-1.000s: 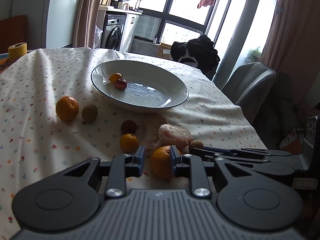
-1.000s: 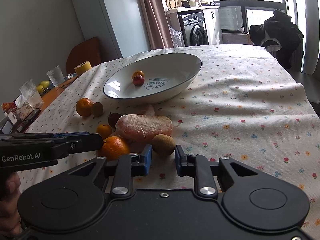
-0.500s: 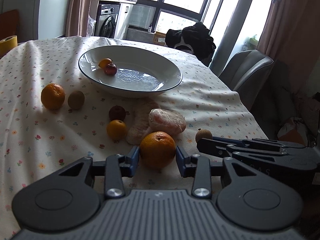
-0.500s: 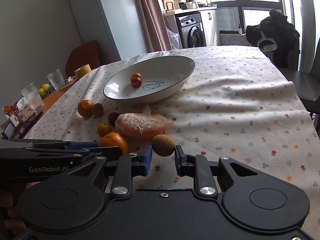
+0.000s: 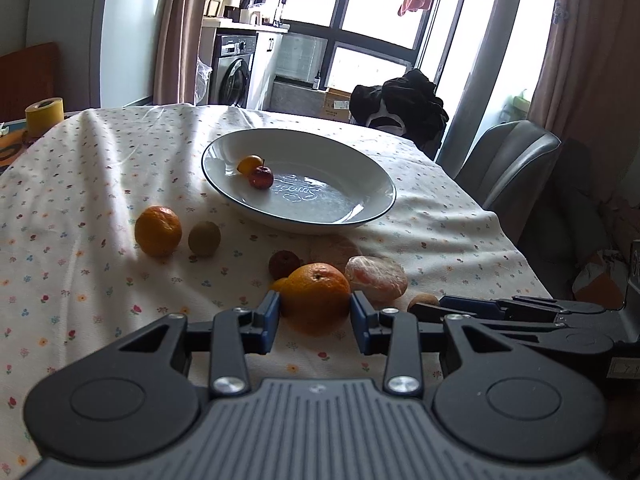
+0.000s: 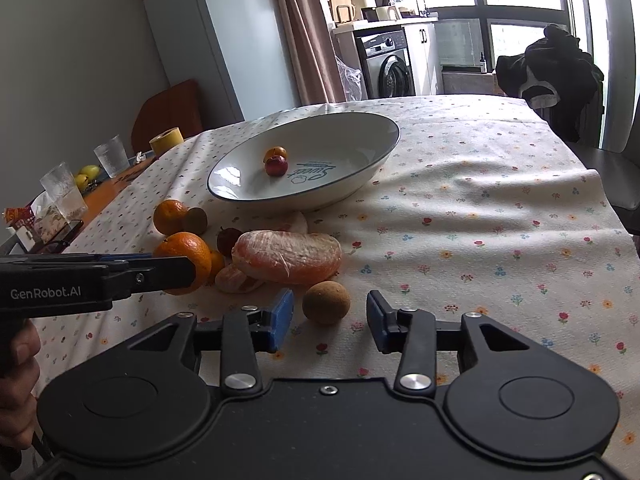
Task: Organize fruits
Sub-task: 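Grasp large orange with left tool while right tool grasps brown kiwi, then release large orange into bowl with left tool while right tool releases kiwi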
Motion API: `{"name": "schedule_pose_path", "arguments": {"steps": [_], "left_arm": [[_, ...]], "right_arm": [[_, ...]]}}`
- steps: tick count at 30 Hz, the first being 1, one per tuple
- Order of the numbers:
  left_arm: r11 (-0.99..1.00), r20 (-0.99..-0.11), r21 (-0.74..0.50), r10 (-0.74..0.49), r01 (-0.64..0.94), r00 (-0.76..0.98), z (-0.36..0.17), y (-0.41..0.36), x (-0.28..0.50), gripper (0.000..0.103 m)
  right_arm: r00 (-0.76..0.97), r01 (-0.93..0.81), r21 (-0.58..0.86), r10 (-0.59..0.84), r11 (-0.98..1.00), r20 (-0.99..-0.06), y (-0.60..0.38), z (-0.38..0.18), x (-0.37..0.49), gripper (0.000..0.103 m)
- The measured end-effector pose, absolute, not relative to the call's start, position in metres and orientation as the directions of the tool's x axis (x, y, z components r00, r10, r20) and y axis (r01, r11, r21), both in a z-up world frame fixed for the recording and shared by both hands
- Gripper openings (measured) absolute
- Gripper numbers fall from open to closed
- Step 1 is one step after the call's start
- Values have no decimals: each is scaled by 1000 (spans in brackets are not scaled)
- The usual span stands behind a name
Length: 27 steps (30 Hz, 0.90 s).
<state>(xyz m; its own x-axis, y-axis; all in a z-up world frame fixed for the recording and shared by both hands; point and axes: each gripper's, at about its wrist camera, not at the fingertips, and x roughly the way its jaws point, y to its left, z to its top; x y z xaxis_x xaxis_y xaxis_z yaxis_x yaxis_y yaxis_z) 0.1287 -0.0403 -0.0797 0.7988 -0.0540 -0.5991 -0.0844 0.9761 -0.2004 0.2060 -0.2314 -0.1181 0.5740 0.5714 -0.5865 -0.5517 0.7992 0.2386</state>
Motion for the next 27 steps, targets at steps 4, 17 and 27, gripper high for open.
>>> {"name": "schedule_pose_path", "arguments": {"steps": [4, 17, 27], "left_arm": [[976, -593, -200, -47, -90, 804, -77, -36, 130, 36], [977, -554, -179, -1, -118, 832, -63, -22, 141, 36], [981, -538, -149, 26, -125, 843, -55, -16, 156, 36]], "right_arm": [[571, -541, 244, 564, 805, -596, -230, -116, 211, 25], [610, -548, 232, 573, 804, -547, -226, -93, 223, 25], [617, -559, 241, 593, 793, -518, -216, -83, 234, 25]]}}
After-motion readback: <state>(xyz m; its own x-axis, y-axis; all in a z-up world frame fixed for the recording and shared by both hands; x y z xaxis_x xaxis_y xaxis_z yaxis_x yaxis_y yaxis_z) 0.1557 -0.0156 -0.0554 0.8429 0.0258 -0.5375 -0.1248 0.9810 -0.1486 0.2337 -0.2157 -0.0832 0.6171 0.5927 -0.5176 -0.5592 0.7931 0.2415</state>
